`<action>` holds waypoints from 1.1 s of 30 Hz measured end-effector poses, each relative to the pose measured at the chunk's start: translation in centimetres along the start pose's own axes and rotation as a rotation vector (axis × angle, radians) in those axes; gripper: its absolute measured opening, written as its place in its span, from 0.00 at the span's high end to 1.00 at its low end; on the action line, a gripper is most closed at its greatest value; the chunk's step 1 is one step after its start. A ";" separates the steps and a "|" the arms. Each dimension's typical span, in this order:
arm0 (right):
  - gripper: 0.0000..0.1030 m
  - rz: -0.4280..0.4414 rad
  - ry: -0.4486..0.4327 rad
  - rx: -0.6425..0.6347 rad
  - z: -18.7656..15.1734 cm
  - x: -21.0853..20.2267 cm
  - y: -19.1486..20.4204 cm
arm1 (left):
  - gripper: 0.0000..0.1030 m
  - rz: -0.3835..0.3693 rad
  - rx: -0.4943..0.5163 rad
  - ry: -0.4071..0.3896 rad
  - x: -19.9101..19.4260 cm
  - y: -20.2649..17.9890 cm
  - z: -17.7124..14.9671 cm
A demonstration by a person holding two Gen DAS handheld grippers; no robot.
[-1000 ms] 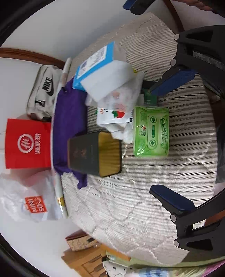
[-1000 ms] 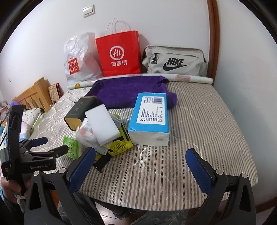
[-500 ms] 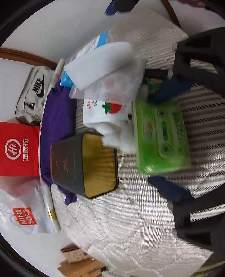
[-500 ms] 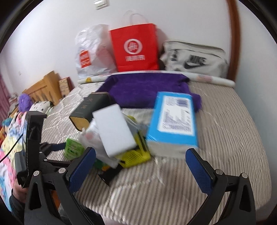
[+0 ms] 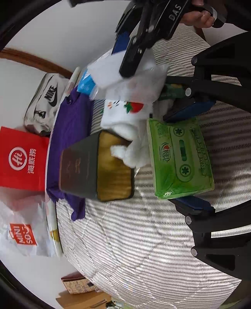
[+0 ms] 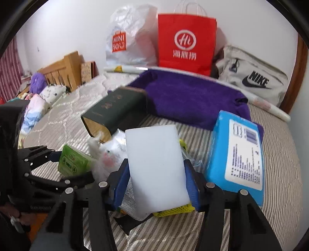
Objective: Organize soft objects
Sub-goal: 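Grasp the green cassette-print tissue pack with the left tool while the right tool grasps the white sponge block, then carry the green pack and white sponge with both tools over the purple cloth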
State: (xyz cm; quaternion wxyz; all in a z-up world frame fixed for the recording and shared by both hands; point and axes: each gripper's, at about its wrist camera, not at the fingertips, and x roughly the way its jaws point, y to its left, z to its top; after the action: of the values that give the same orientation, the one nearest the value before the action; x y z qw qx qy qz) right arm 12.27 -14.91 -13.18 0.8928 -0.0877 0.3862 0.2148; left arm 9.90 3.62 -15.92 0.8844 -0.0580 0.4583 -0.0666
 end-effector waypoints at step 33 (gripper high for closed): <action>0.50 -0.154 0.154 0.206 -10.3 -2.4 -7.9 | 0.33 0.111 -0.014 0.061 0.7 1.4 0.2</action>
State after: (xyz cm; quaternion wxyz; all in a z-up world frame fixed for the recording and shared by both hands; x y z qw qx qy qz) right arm 7.70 -26.02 -18.59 0.8785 -0.0410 0.4659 0.0976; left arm 10.61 4.89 -16.61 0.8720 -0.0365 0.4879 -0.0160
